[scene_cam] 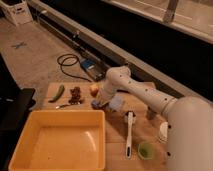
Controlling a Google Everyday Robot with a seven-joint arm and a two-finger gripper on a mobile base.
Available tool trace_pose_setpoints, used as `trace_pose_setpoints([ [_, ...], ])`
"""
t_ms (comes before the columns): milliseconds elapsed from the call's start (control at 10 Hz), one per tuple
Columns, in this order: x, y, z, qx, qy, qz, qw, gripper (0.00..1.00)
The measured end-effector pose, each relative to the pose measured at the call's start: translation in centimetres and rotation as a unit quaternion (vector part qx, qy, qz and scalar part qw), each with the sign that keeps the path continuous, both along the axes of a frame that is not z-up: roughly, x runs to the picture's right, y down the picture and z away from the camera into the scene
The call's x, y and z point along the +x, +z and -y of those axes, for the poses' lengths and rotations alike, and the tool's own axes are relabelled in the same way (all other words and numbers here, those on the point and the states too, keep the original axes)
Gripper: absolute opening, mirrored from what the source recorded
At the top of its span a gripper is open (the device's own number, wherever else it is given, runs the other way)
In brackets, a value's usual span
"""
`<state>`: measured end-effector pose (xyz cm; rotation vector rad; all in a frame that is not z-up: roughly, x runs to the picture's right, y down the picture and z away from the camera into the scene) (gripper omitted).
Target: Wipe table surface with sponge
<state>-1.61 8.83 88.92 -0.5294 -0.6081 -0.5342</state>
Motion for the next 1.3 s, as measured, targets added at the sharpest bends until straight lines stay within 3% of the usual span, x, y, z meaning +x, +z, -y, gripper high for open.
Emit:
trace_pose_setpoints([
  [300, 2.0, 1.9, 0.9, 0.008, -0.012, -0.041, 0.9990, 0.00],
  [500, 2.0, 3.7, 2.0, 0.014, -0.012, -0.054, 0.9984, 0.00],
  [800, 0.1, 4.6, 2.9, 0.026, -0.007, -0.040, 0.9988, 0.00],
  [1000, -1.1, 4.0, 2.7, 0.026, -0.002, -0.021, 0.9994, 0.00],
  [1300, -1.2, 2.6, 1.5, 0.021, -0.009, -0.015, 0.9996, 0.00],
])
